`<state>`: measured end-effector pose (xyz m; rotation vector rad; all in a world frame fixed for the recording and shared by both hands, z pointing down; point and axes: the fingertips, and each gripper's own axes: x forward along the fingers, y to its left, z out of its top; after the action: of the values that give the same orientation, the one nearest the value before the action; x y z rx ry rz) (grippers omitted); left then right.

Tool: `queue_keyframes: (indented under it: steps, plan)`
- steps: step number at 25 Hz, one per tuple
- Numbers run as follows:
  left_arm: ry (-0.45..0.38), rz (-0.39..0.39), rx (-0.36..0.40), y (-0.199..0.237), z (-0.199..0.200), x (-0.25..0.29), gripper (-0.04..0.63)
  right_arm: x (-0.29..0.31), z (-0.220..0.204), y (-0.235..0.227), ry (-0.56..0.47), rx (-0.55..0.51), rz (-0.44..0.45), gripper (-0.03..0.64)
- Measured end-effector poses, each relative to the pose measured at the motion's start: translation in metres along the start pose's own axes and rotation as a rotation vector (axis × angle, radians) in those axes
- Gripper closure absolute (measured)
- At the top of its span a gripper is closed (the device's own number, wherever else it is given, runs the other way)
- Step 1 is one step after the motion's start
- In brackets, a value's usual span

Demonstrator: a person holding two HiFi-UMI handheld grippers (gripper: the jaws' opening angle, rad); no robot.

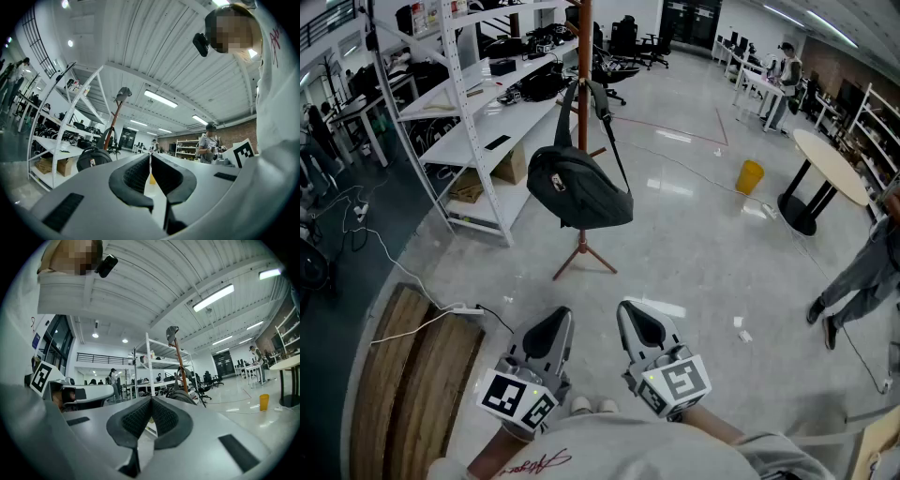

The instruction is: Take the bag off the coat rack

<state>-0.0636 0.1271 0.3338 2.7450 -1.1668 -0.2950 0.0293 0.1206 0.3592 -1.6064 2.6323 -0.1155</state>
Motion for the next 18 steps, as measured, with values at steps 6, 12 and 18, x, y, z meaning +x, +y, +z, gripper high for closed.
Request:
queue_keyframes:
  steps: [6,12,18]
  plan:
    - [0.005,0.009,0.013,-0.001,-0.001,-0.004,0.568,0.000,0.000,0.008,-0.002,0.012,0.016,0.597]
    - [0.001,0.028,0.009,-0.001,-0.002,-0.005,0.568,-0.001,-0.003,0.009,0.010,-0.006,0.028,0.597]
    - [0.002,0.044,0.002,-0.003,-0.006,0.000,0.568,-0.010,0.014,0.006,-0.109,-0.025,0.053,0.597]
